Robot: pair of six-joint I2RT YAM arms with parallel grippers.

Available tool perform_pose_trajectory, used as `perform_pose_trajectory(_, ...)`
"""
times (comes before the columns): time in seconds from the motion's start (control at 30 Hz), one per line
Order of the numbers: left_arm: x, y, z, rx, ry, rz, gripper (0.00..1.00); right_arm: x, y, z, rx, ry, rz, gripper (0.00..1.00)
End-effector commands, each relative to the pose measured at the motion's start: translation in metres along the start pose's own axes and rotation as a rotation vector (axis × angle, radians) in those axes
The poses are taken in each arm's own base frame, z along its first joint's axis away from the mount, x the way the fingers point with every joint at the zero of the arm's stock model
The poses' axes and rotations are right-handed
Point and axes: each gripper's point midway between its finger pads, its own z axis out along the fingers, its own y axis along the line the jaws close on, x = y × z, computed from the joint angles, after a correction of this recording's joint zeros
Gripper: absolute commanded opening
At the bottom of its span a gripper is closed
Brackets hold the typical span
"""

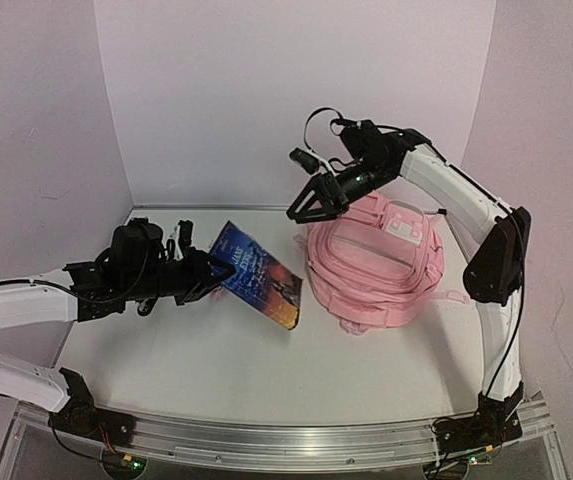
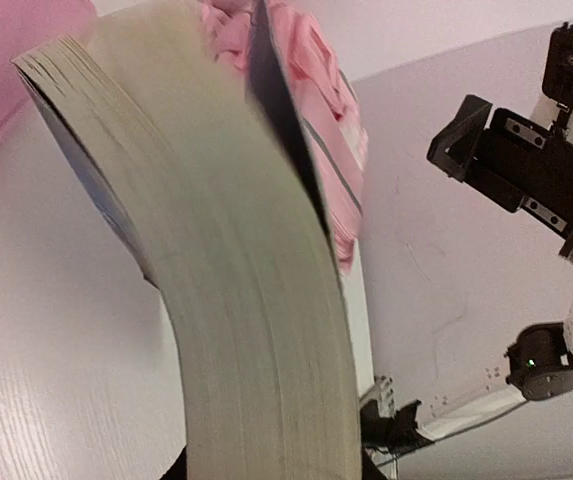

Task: Pack the student bag
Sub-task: Pick up the book from the center of the board.

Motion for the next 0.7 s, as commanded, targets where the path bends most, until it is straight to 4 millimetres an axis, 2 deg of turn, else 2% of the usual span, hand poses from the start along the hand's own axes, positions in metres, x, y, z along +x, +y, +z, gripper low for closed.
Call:
perform_pose_trajectory(0.0, -0.075, -0.063, -0.042, 0.162, -0.34, 0.009, 0.0, -0.048, -0.03, -0.05, 0.096, -0.222, 0.179, 0.98)
perform_pose_trajectory(0.1, -0.092, -0.078, -0.052, 0.186, -0.41, 0.02, 0.0, -0.041, -0.023, -0.049, 0.074, -0.224, 0.221, 0.98)
perform_pose_trajectory(0.27, -0.109, -0.106, -0.055, 0.24, -0.456, 0.048, 0.0, -0.009, -0.026, -0.023, 0.003, -0.153, 0.335, 0.98)
perform_pose_trajectory(0.43, -0.127, -0.14, -0.056, 0.303, -0.508, 0.1, 0.0, 0.005, -0.014, 0.0, -0.085, -0.091, 0.372, 0.98)
perform_pose_trajectory(0.57, -0.142, -0.168, -0.047, 0.352, -0.539, 0.168, 0.0, 0.011, -0.009, 0.005, -0.126, -0.069, 0.391, 0.98)
perform_pose_trajectory(0.67, -0.149, -0.181, -0.038, 0.374, -0.554, 0.188, 0.0, 0.01, -0.008, 0.004, -0.125, -0.071, 0.386, 0.98)
